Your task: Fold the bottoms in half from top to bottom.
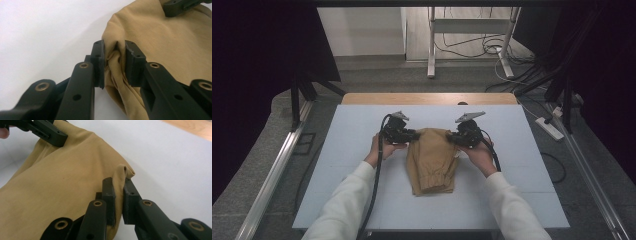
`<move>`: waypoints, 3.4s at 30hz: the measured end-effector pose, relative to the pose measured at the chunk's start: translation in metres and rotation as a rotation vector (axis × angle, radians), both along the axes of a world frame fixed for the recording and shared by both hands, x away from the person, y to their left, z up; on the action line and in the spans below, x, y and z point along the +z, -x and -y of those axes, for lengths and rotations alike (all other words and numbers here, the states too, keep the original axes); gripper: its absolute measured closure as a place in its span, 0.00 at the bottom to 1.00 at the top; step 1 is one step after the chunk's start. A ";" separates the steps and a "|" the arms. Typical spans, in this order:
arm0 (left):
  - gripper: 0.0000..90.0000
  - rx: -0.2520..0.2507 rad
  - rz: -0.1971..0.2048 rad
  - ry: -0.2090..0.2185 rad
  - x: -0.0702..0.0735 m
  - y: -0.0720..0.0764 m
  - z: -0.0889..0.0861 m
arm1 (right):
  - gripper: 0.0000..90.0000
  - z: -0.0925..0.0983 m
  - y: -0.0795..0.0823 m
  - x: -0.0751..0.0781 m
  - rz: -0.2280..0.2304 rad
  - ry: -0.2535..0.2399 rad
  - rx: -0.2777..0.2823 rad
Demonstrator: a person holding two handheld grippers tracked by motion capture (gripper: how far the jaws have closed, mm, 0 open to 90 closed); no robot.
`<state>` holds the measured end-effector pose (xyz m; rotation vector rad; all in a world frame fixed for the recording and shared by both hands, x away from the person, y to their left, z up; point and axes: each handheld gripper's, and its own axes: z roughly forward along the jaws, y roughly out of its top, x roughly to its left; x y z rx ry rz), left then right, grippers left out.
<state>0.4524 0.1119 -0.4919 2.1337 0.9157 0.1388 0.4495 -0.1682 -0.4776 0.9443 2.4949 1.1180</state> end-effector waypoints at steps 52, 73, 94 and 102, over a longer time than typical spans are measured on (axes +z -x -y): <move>0.34 -0.012 0.002 -0.056 0.005 0.057 -0.019 | 0.48 0.019 0.027 -0.003 -0.063 -0.022 0.047; 0.35 0.027 -0.009 -0.054 -0.013 0.113 -0.051 | 0.46 0.055 0.083 -0.011 -0.047 -0.002 0.053; 0.35 0.092 -0.020 -0.054 -0.022 0.161 -0.095 | 0.44 0.118 0.126 -0.024 -0.047 0.001 0.000; 0.35 0.099 -0.029 -0.050 -0.024 0.166 -0.100 | 0.44 0.115 0.126 -0.025 -0.048 0.012 0.013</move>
